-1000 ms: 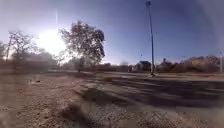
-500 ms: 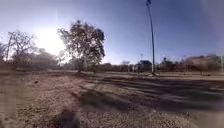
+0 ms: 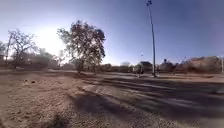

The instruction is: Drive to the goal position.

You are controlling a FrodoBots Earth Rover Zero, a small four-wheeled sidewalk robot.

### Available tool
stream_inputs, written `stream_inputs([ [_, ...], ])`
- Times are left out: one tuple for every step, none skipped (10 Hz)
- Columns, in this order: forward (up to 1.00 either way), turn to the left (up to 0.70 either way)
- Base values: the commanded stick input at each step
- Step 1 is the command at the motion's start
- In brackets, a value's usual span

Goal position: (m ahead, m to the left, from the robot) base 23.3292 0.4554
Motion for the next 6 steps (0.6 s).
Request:
stream_inputs([
  [0.50,0.00],
  [0.50,0.00],
  [0.50,0.00],
  [0.50,0.00],
  [0.50,0.00],
  [0.50,0.00],
])
